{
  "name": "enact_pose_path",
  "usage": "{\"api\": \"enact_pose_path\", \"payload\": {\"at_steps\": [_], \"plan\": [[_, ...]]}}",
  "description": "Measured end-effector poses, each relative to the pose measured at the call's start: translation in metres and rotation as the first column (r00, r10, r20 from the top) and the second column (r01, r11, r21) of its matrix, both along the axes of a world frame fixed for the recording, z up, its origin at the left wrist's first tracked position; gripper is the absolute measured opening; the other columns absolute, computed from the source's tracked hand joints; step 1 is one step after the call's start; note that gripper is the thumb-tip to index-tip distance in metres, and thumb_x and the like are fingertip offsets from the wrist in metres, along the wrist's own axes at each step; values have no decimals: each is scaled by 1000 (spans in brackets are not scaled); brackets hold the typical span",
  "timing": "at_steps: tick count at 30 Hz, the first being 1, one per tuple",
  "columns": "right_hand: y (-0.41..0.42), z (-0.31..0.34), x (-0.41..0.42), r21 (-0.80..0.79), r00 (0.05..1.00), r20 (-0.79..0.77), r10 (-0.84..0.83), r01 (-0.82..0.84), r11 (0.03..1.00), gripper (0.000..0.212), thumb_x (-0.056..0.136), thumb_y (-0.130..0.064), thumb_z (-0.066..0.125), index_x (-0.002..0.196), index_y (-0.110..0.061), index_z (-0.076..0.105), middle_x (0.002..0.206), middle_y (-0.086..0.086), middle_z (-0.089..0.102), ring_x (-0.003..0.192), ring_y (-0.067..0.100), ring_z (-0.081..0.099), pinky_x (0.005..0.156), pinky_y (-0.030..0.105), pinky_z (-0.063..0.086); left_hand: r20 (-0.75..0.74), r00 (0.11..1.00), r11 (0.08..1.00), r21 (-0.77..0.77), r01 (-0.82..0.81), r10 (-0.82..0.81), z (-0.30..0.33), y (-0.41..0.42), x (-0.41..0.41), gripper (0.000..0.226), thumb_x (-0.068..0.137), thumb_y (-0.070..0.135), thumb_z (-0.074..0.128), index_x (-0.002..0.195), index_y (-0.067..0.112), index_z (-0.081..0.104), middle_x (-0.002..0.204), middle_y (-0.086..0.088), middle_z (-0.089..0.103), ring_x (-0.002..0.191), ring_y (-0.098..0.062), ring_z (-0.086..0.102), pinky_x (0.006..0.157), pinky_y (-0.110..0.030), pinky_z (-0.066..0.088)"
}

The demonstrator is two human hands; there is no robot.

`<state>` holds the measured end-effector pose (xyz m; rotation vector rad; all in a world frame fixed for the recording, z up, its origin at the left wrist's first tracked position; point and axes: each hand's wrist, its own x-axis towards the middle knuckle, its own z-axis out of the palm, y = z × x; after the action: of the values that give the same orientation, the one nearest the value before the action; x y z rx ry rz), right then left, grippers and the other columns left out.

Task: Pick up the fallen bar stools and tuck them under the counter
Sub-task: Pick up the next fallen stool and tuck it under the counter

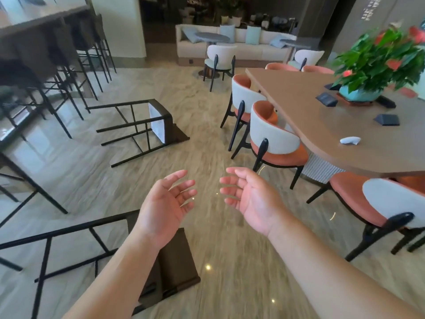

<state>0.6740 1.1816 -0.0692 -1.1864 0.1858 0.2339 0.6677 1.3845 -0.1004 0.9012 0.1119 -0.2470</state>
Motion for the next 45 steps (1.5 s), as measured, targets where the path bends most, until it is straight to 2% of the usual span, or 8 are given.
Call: {"api": "enact_pose_path", "payload": {"at_steps": [6,10,14,22,28,37,41,45], "plan": [[24,0,88,2,994,25,110,-110,994,33,82,-32,61,109,-16,67,95,6,72,81,19,69,63,30,54,22,994,994,-19,-110,111,2,24,64,33,87,33,53,115,19,65,104,-8,63,91,-21,61,76,-34,49],[39,-12,140,16,979,33,202,-202,979,21,93,-24,55,107,-16,68,94,6,71,80,19,68,63,30,53,16,972,972,19,-233,233,-6,40,97,32,83,33,57,109,19,69,104,-7,65,91,-20,62,77,-34,47],[53,-25,203,12,945,25,327,-327,945,20,96,-20,51,105,-15,68,90,4,71,77,17,68,61,28,52,9,937,934,80,-349,349,-17,46,133,31,81,35,58,105,20,71,104,-5,67,90,-18,63,74,-32,46],[65,-40,351,30,792,-15,610,-610,792,22,97,-17,49,111,-11,65,88,3,70,75,15,66,63,30,49,-71,776,777,126,-616,627,-21,13,227,35,74,36,59,102,18,71,100,-4,67,86,-16,61,73,-33,41],[71,-38,430,37,647,-22,762,-761,648,22,95,-19,51,109,-14,67,92,5,71,79,18,66,64,31,49,-86,650,656,131,-744,755,-6,-13,277,31,93,26,43,108,15,67,99,-4,66,85,-16,61,72,-31,41],[93,-42,421,40,429,-54,902,-901,431,22,97,-13,47,112,-8,63,90,6,70,74,17,65,63,31,47,-86,445,452,96,-887,891,-5,-35,248,34,89,29,48,111,14,68,101,-7,67,87,-18,61,74,-31,43],[102,-40,389,-2,346,-47,937,-938,346,21,97,-12,47,111,-9,63,92,8,69,76,19,64,63,31,47,-62,369,373,114,-921,928,-13,-42,211,44,77,35,62,114,13,66,100,-6,68,85,-16,63,71,-30,47],[103,-41,356,-37,258,-51,965,-966,256,20,97,-12,48,111,-9,63,91,7,68,77,20,64,62,30,49,-71,290,297,130,-946,954,-28,-51,175,36,93,29,48,120,11,64,101,-6,68,85,-16,63,69,-28,48]]}}
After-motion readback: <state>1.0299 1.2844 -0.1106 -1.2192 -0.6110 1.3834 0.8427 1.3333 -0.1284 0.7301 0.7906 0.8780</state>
